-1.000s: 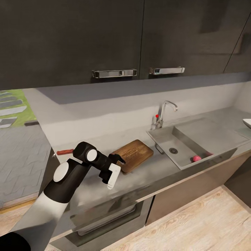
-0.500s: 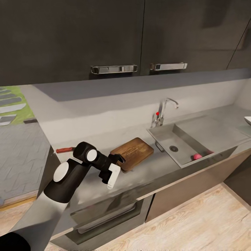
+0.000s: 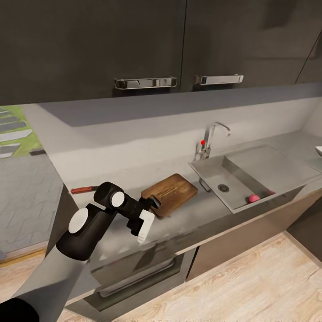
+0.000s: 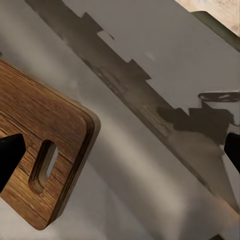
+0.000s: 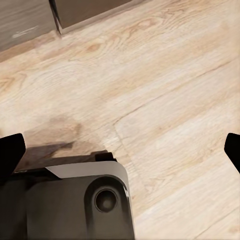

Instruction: In the kitchen, take the Vidalia onion out of the sink, dice it on the chopping board with the paring knife, put the diced onion into the bowl on the countertop, then place both the paring knife and the chopping board into the sink.

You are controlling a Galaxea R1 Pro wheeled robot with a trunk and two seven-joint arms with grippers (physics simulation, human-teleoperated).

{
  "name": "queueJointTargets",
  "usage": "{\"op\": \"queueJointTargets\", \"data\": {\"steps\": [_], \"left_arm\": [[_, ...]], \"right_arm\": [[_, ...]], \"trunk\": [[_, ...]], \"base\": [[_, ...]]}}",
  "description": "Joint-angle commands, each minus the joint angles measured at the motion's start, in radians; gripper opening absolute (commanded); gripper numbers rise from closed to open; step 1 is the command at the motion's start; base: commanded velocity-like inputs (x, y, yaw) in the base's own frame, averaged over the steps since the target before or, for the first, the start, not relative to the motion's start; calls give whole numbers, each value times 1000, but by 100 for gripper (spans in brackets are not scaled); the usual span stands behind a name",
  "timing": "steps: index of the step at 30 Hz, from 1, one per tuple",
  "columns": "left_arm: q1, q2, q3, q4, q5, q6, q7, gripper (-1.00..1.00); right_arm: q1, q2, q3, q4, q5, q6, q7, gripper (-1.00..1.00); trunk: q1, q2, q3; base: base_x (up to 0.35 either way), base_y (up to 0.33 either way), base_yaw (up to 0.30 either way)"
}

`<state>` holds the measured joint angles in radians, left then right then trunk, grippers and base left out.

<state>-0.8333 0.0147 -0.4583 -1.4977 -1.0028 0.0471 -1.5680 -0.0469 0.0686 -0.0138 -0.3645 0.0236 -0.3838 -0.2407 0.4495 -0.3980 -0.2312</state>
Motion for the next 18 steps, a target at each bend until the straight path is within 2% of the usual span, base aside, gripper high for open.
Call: {"op": "queueJointTargets", "data": {"steps": [1, 18], "left_arm": [[-1, 1, -2, -1, -4, 5, -3, 100], [-1, -1, -3, -1, -4, 5, -3, 100]], "right_arm": [[-1, 0, -1, 1, 3, -3, -3, 100], [-1, 2, 0, 0, 3, -4, -4, 100]], "trunk": [[0, -2, -4], [0, -2, -13]], "base": [[0, 0, 0], [0, 0, 11]]}}
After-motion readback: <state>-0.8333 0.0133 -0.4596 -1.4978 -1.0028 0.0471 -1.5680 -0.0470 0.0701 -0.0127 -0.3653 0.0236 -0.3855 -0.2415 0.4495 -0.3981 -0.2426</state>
